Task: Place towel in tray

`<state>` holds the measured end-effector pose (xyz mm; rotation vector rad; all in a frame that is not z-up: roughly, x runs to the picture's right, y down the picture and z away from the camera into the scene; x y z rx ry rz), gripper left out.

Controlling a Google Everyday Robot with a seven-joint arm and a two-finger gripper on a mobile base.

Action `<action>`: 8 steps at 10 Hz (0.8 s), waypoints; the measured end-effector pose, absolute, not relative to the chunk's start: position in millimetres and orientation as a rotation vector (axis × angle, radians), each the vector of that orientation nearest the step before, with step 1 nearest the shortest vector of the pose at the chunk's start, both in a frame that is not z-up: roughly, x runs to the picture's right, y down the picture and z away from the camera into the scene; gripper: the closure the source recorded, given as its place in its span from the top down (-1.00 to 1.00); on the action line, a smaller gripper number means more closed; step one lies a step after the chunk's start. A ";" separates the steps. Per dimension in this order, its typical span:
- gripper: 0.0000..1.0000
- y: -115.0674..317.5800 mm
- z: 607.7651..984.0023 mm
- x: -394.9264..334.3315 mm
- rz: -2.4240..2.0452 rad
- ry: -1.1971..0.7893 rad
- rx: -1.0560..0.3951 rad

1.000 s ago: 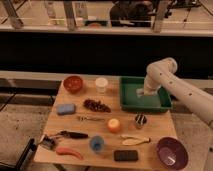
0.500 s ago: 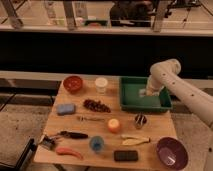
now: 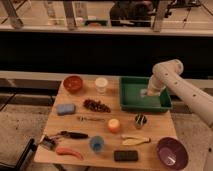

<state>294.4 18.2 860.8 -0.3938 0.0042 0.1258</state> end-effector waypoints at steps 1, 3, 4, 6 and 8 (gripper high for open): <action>-0.26 23.0 859.4 304.0 0.132 0.011 -0.393; 0.05 20.2 861.8 297.2 0.108 0.021 -0.392; 0.29 16.8 867.1 285.3 0.088 0.029 -0.393; 0.58 12.8 873.8 278.6 0.065 0.039 -0.395; 0.60 3.1 883.1 268.1 0.037 0.041 -0.389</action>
